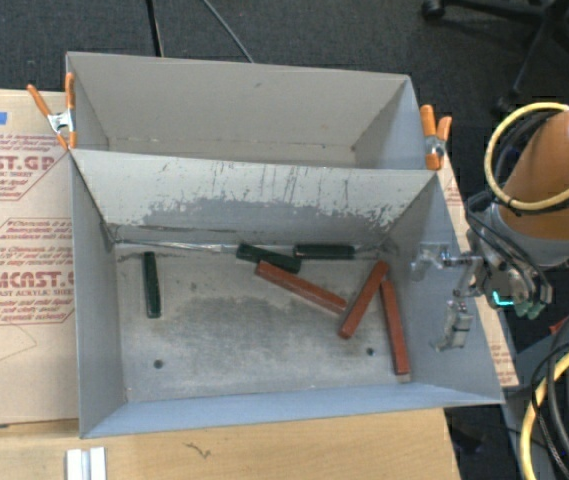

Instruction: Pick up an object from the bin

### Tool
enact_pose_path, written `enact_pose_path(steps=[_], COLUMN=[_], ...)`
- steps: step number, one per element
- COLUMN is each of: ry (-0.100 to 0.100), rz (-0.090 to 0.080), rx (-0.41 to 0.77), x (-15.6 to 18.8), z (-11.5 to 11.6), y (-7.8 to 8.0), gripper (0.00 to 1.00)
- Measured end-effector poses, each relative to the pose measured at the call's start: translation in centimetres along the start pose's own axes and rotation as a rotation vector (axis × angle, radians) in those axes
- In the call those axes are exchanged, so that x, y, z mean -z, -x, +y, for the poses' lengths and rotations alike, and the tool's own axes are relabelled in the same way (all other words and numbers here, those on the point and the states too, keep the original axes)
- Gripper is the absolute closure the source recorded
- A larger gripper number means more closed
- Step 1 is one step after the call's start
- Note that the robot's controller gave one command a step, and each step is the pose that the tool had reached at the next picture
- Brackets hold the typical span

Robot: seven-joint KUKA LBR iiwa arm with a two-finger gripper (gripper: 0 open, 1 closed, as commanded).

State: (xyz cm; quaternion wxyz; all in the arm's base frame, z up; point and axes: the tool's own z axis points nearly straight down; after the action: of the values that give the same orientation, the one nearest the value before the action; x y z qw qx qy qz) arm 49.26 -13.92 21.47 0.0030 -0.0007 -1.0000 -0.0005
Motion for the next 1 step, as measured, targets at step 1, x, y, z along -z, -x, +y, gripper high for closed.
enact_pose_path(steps=[1], ry=[-0.002], rz=[-0.007], rx=[0.026], x=[1.54], z=[-0.01], y=[-1.24], gripper=[0.00])
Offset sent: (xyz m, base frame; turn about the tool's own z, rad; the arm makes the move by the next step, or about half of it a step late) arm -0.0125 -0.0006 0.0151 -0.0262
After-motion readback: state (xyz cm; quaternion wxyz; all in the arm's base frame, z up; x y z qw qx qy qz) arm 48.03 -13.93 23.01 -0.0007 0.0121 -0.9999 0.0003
